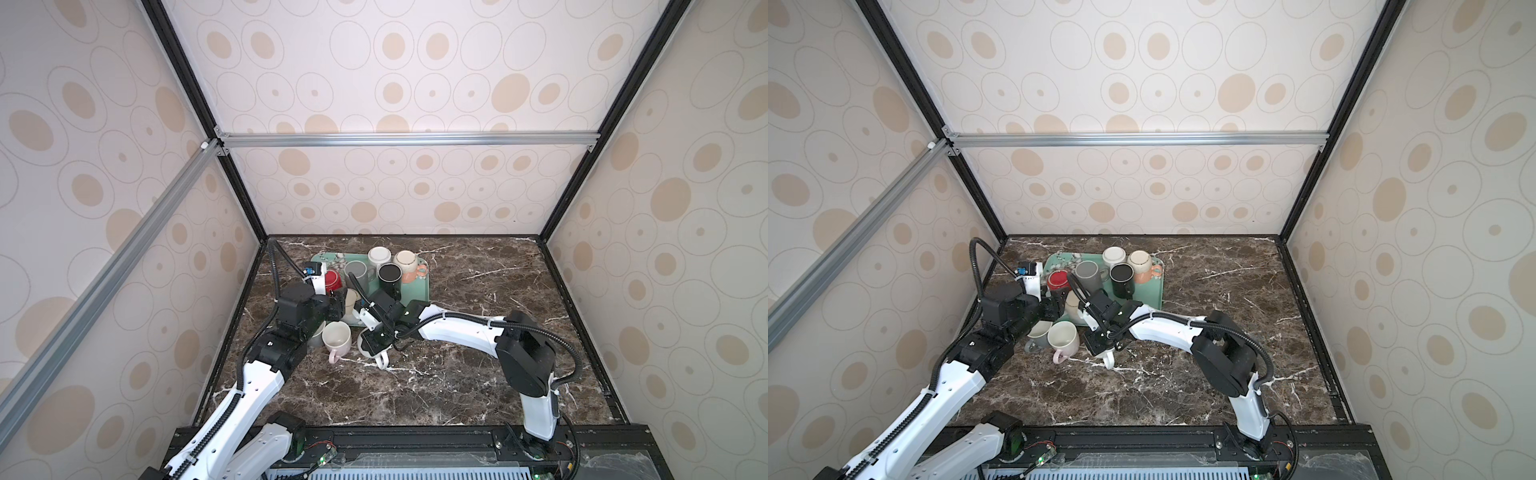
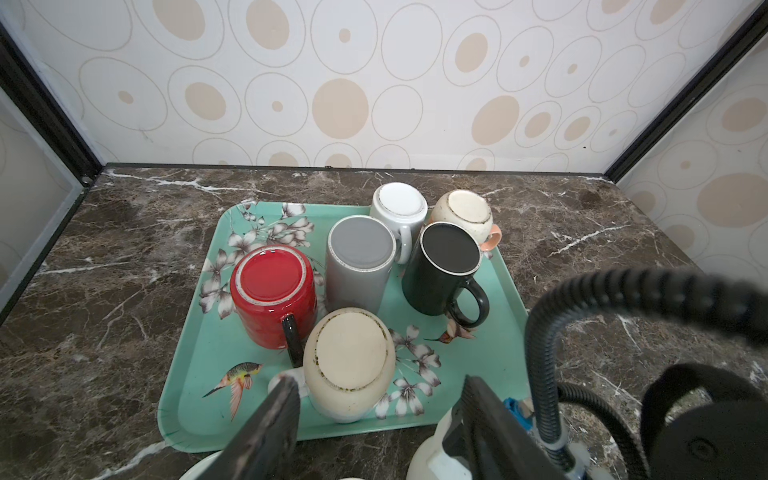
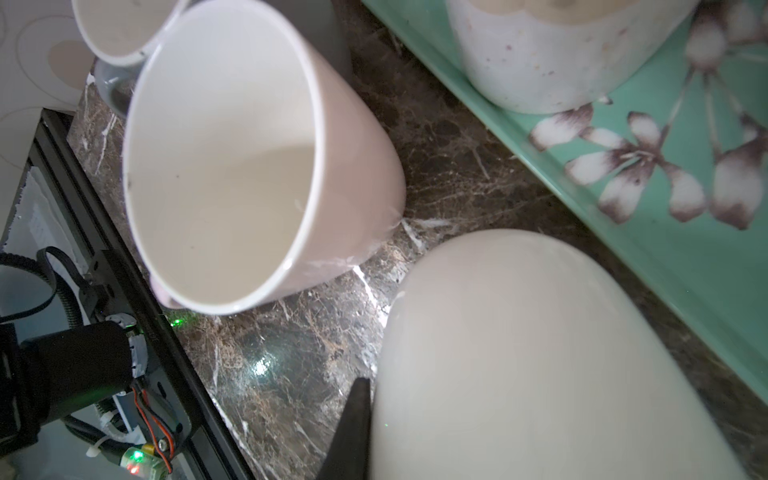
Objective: Turn the mug right side up
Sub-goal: 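Lower the white mug upright onto the table beside the pink mug with the right gripper, then open and withdraw the right gripper while the left moves to the tray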
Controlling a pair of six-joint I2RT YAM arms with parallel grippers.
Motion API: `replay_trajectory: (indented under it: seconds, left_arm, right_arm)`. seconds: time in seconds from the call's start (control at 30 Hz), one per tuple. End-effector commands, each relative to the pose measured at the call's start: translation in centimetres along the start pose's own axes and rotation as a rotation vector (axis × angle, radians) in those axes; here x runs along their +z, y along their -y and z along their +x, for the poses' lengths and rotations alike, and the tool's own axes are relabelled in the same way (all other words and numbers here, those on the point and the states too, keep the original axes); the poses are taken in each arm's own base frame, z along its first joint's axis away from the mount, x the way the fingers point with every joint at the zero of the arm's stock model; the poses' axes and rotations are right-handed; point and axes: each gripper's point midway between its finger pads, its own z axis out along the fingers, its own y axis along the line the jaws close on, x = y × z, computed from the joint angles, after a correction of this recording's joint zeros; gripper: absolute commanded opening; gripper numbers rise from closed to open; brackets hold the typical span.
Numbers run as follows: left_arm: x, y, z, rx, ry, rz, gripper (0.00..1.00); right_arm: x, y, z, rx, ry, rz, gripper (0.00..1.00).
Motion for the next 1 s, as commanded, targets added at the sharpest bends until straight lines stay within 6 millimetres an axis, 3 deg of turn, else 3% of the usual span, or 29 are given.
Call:
replay_trajectory:
  seconds: [0.0, 0.2, 0.4, 0.77, 0.97]
  left_arm:
    - [-0.6, 0.2, -1.5, 0.023, 0.036, 0.0, 0.63]
    - [-0.9, -0.2, -1.1, 0.02, 0.037, -0.013, 0.63]
    - [-1.0, -0.1, -1.5, 0.017, 0.043, -0.012, 0.64]
    - [-0.6, 0.2, -1.4, 0.001, 0.03, 0.005, 0.64]
    - [-0.5, 0.5, -1.7, -0.006, 0.03, 0.013, 0.64]
  right_arm:
    - [-0.6, -1.4, -2.8, -0.018, 0.07, -0.05, 0.1]
    - [-0.2, -1.4, -2.8, -0.015, 0.058, -0.054, 0.2]
    - [-1.0, -1.6, -3.1, -0.018, 0.077, -0.054, 0.31]
    - [-5.1, -2.2, -4.6, -0.05, 0.176, -0.024, 0.37]
    - [-7.8, -1.2, -4.9, -0.068, 0.247, 0.049, 0.37]
